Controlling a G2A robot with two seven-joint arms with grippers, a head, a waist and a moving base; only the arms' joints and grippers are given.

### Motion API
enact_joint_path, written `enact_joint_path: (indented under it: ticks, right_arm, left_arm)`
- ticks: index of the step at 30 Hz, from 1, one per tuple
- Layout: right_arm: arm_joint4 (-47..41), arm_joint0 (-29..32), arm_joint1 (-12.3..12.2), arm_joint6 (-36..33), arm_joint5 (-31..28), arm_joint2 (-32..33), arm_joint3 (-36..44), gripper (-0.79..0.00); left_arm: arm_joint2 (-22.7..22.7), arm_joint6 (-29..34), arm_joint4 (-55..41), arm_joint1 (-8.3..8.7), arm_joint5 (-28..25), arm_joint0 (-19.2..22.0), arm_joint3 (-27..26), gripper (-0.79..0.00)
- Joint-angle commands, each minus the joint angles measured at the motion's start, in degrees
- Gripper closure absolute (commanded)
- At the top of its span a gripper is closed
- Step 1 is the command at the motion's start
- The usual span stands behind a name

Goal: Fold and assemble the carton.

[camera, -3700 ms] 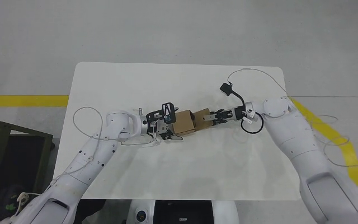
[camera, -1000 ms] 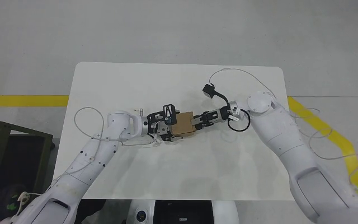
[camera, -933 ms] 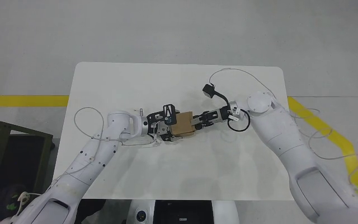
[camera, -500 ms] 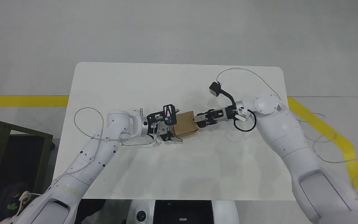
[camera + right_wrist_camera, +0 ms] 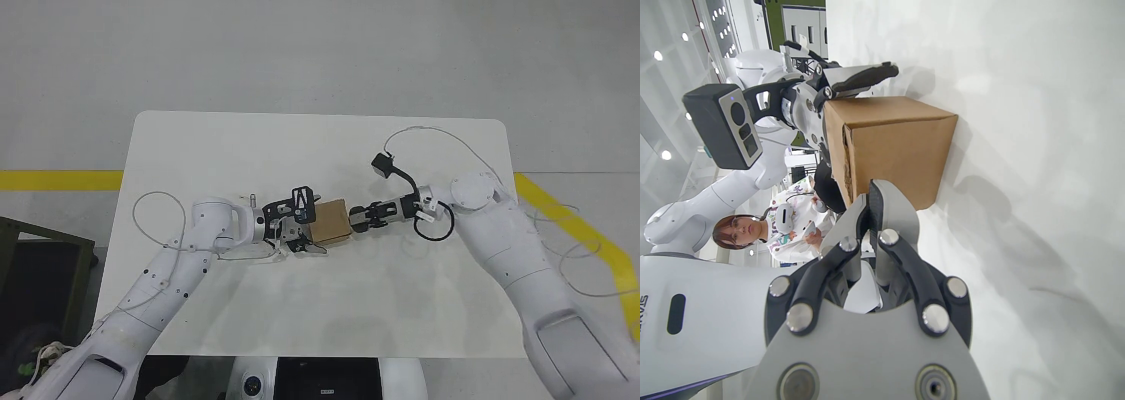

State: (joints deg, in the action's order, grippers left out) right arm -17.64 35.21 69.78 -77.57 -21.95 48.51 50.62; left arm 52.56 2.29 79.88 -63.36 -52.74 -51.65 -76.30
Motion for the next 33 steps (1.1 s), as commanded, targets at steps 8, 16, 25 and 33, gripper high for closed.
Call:
enact_joint_path:
  ticks: [8,16,25,33]
  right_arm:
    - [0.4,-0.6,0.4,0.1,0.1,-0.6,0.4,0.000]
    - [0.8,-1.1,-0.3,-0.2,-0.1,1.1,-0.2,0.000]
    - [0.1,2.2,-2.3,1.0,-4.1,5.8,3.2,-0.212]
    - [2.7,6.9,-4.2,8.0,-12.7,10.7,9.3,-0.785]
  left_arm:
    - [0.0,0.0,0.0,-0.04,0.0,0.0,0.1,-0.785]
    - [0.9,0.0,-1.8,0.02,0.1,0.0,0.3,-0.785]
    - [6.5,3.3,-9.7,1.17,0.3,-2.3,-2.4,-0.785]
    - [14.0,12.4,-17.4,2.66,6.3,-5.1,-6.9,-0.785]
